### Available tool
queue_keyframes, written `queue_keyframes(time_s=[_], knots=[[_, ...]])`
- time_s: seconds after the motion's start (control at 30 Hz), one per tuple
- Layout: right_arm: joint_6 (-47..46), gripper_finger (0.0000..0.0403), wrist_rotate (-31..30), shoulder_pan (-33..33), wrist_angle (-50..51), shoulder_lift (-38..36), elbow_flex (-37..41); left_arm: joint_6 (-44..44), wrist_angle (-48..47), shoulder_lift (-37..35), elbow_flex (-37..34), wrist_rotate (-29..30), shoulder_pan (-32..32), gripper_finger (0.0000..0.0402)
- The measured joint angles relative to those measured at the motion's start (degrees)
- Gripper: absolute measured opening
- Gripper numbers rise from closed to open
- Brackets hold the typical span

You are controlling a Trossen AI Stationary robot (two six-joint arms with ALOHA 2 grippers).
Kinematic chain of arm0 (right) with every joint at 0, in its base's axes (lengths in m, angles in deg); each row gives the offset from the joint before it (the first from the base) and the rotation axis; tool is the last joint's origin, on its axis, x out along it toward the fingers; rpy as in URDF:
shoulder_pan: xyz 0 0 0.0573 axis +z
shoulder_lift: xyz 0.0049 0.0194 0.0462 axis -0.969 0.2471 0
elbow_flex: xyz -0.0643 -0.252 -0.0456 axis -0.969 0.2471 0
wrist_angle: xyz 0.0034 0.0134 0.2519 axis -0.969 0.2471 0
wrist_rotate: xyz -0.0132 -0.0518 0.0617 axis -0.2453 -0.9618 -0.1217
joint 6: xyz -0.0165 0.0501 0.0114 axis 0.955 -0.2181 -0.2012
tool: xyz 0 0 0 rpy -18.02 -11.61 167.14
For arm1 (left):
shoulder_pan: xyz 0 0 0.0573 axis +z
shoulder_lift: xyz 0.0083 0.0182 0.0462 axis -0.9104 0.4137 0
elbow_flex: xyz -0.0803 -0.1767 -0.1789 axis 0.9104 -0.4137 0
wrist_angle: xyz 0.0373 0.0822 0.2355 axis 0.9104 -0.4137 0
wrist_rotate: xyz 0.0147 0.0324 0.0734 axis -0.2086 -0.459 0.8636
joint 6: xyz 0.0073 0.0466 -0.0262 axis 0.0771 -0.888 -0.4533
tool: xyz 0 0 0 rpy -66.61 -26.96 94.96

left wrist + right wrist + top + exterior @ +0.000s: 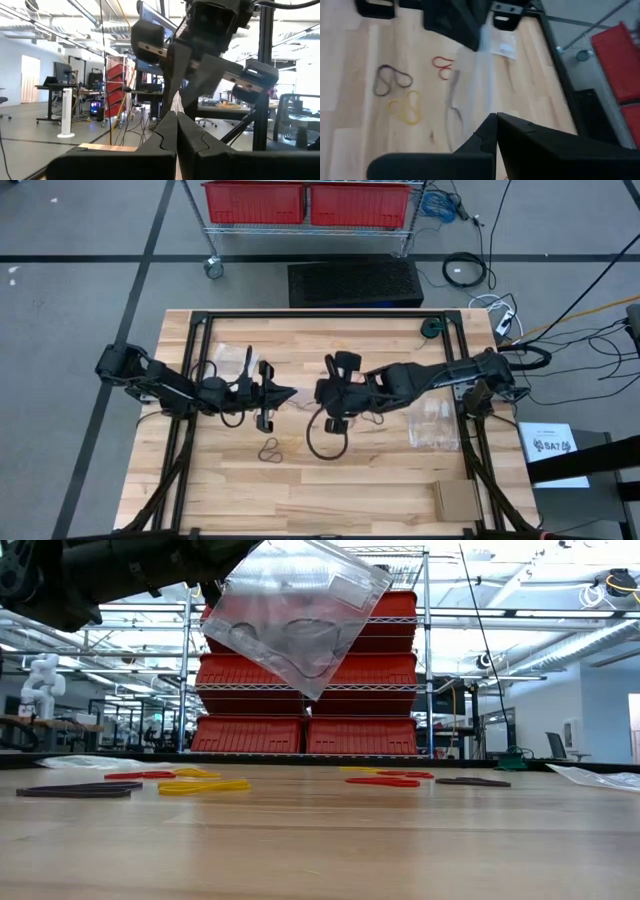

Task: Sort rubber bands
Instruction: Put the bottom right purple rubber band into the zip bag

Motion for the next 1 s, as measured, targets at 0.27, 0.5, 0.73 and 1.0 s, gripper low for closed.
queue_keyframes(time_s=[0.27,0.5,0.73,1.0], knots=[[-0.2,0.0,2.93,-0.25,-0.27,1.96,0.02,0.04,0.0,0.0,0.02,0.02,0.0,0.0],[-1.2,0.0,6.15,-1.91,-0.38,5.79,0.02,0.07,-0.02,0.0,0.04,0.03,0.0,0.0],[-1.32,0.0,5.0,-3.73,-2.21,7.52,0.07,0.02,-0.15,0.0,0.04,0.04,0.0,0.0],[-0.83,0.0,-0.5,-2.72,-4.78,4.08,0.0,-0.02,-0.35,0.0,0.07,0.04,0.0,0.0]])
